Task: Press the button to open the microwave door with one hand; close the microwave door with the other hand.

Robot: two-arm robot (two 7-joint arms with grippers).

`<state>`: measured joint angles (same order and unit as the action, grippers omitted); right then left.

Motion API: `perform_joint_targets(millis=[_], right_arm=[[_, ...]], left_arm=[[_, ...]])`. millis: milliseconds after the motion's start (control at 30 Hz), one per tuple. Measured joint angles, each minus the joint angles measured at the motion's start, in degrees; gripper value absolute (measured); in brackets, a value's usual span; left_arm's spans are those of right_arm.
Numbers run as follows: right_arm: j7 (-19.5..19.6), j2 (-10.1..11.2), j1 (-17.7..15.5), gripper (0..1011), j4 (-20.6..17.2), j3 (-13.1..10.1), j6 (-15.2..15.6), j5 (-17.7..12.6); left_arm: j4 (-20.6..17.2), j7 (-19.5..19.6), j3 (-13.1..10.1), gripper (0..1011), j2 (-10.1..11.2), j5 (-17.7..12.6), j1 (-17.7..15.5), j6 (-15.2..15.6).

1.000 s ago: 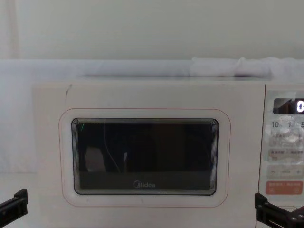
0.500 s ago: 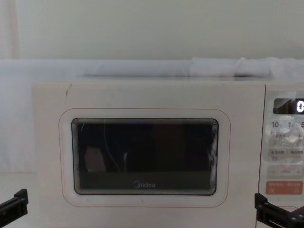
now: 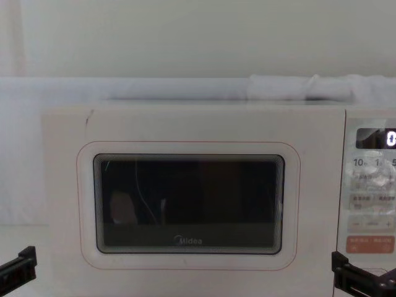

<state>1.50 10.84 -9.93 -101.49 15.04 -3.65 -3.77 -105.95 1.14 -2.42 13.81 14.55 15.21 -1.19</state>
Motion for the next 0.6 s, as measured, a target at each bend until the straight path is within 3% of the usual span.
perform_joint_targets(millis=[600], right_arm=[[0.0,0.0,0.0,1000,0.0,0.0,0.0,0.0]], left_arm=[[0.0,0.0,0.0,1001,0.0,0.0,0.0,0.0]])
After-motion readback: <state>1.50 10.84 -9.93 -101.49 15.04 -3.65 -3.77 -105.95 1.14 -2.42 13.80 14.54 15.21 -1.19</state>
